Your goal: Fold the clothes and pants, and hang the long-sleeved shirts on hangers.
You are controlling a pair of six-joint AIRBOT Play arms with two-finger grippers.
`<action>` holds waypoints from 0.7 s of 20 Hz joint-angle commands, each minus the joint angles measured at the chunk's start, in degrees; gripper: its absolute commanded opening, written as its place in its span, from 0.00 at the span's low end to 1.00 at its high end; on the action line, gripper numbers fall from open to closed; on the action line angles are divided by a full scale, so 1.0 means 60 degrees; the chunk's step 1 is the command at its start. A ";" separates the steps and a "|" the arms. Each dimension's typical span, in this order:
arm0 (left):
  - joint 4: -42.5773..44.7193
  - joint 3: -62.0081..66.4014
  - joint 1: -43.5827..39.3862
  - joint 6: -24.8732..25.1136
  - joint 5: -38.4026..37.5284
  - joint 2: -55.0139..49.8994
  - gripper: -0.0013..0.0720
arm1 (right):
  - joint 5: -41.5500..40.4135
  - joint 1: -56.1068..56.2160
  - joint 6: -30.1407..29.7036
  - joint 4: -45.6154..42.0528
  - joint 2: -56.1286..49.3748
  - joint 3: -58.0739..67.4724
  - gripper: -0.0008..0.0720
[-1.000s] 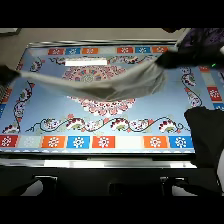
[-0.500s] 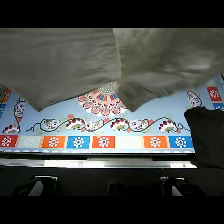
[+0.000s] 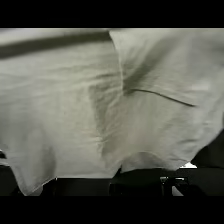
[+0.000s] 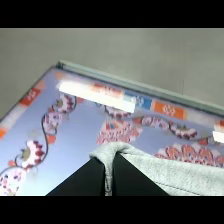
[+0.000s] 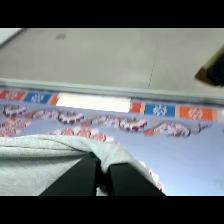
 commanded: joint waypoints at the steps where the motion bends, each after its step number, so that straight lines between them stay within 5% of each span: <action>1: -0.0379 -0.1854 -0.0004 0.0426 0.0506 -0.1268 0.04 | 0.0280 -0.0004 0.0634 -0.0040 -0.1657 -0.1486 0.06; 10: -0.0364 -0.2914 -0.1264 0.0947 0.4747 -0.7002 0.04 | -0.2499 0.0015 0.0659 0.0714 -0.6961 -0.2601 0.06; 14: -0.0353 -0.2918 -0.1351 0.0630 0.5031 -0.8069 0.04 | -0.2849 0.0015 0.0543 0.0634 -0.7821 -0.2601 0.06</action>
